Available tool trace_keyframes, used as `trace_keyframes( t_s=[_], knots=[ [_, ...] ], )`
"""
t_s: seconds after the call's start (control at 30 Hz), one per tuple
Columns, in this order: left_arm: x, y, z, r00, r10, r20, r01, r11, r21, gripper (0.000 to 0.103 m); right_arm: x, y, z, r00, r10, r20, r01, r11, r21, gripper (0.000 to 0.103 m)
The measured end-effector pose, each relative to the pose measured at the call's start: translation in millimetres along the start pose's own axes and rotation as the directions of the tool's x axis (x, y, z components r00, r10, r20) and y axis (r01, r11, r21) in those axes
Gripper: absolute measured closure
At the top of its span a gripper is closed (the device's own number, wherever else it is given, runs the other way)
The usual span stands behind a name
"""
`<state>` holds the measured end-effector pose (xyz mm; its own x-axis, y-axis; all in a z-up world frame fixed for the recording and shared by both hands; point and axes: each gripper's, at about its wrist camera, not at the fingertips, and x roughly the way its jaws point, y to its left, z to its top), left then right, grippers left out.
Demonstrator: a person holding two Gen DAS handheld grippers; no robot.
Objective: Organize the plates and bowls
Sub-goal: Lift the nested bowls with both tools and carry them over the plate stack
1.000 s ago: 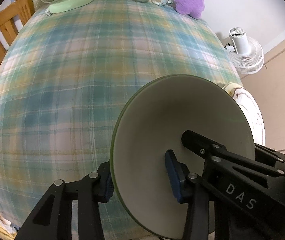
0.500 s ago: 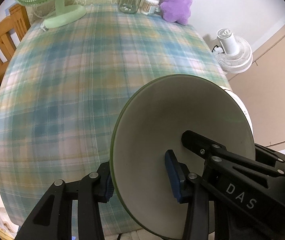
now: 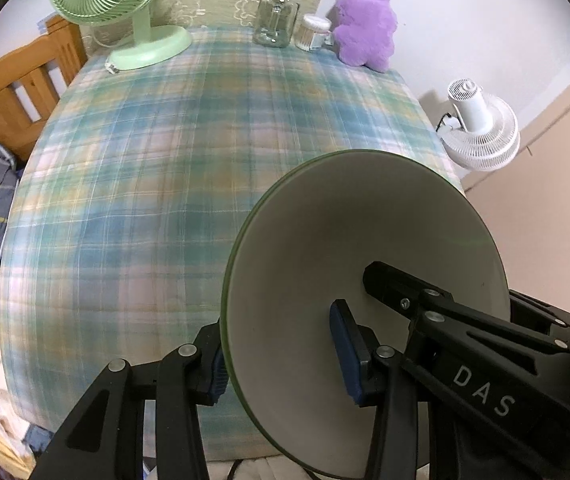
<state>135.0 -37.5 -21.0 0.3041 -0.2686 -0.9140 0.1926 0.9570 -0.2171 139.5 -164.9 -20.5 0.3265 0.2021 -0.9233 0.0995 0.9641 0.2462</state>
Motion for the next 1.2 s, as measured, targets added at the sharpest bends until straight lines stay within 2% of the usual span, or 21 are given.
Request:
trace_keyframes(
  t_s=[0.33, 0.8, 1.2],
  knots=[
    [-4.2, -42.5, 0.7, 1.000, 0.003, 0.030, -0.002, 0.999, -0.036, 0.060, -24.0, -33.4, 7.9, 1.000, 0.018, 0.008, -0.017, 0.998, -0.053, 0.060],
    [13.8, -111.1, 0.2, 0.999, -0.013, 0.042, 0.015, 0.999, -0.047, 0.060, -46.6, -102.7, 12.0, 1.000, 0.000, 0.020, 0.002, 0.998, -0.067, 0.060],
    [42.0, -150.5, -1.4, 1.000, -0.016, 0.007, 0.016, 0.996, -0.090, 0.060, -43.0, -153.8, 17.2, 1.000, -0.009, -0.014, 0.008, 0.997, -0.074, 0.060]
  ],
)
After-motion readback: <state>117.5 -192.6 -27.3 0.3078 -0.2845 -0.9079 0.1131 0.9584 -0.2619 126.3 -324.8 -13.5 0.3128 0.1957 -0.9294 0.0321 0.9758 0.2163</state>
